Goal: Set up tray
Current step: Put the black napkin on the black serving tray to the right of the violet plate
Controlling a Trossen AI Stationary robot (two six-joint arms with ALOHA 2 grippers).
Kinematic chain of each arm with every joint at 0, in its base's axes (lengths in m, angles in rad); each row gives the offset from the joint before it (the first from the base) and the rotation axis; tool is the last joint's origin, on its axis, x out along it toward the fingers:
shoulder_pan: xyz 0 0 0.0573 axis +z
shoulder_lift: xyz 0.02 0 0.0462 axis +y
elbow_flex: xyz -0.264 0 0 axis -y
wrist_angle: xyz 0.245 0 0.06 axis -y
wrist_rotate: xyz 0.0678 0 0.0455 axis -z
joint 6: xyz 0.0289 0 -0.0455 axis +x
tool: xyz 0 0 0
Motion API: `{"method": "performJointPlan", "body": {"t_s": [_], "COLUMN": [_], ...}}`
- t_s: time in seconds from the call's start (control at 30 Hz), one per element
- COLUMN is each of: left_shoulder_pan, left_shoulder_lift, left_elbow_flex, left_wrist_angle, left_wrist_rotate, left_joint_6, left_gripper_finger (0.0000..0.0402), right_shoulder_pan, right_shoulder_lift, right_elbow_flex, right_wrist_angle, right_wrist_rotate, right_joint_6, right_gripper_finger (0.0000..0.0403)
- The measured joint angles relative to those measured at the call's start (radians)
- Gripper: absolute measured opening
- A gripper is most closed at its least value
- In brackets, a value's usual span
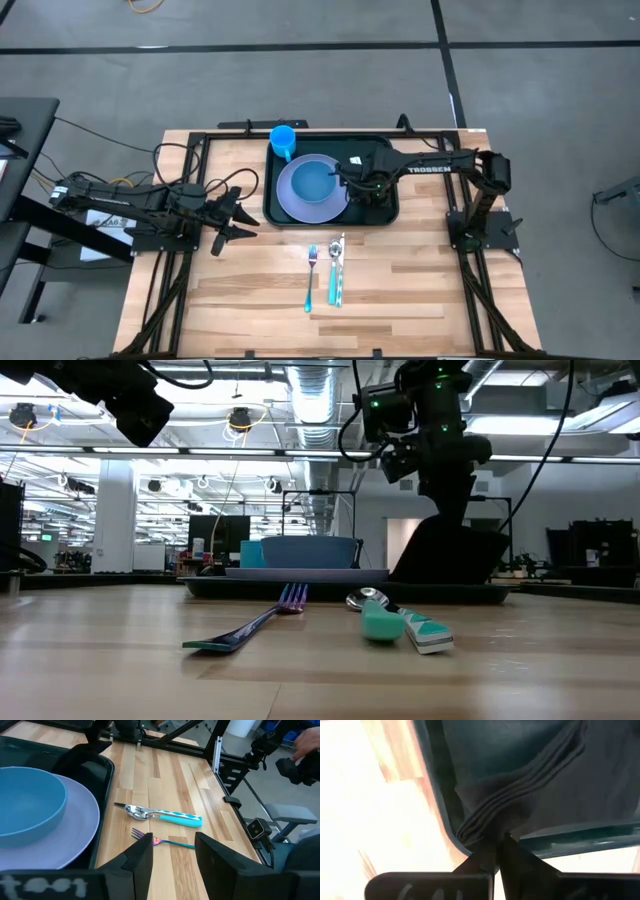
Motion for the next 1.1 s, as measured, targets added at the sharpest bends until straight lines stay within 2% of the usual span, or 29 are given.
{"method": "performJointPlan", "body": {"t_s": [0.3,0.53,0.7,0.87,1.0,1.1], "left_shoulder_pan": [0.000,0.000,0.000,0.000,0.000,0.000], "left_shoulder_lift": [0.000,0.000,0.000,0.000,0.000,0.000], "left_elbow_flex": [0.000,0.000,0.000,0.000,0.000,0.000], "left_wrist_angle": [0.000,0.004,0.007,0.008,0.008,0.008], "left_wrist_rotate": [0.000,0.000,0.000,0.000,0.000,0.000], "left_joint_6": [0.000,0.000,0.000,0.000,0.000,0.000], "left_gripper_finger": [0.0133,0.0133,0.0133,0.0133,0.0133,0.0133], "right_shoulder_pan": [-0.023,-0.101,-0.165,-0.202,-0.204,-0.169], "right_shoulder_lift": [0.000,0.000,0.000,0.000,0.000,0.000], "right_elbow_flex": [0.000,0.000,0.000,0.000,0.000,0.000], "right_wrist_angle": [0.069,0.121,0.112,0.063,0.033,0.033], "right_wrist_rotate": [-0.016,0.051,0.061,0.167,0.236,0.207], "right_joint_6": [0.000,-0.001,-0.022,-0.043,-0.017,-0.009], "right_gripper_finger": [0.0001,0.0001,0.0001,0.0000,0.0000,0.0000]}}
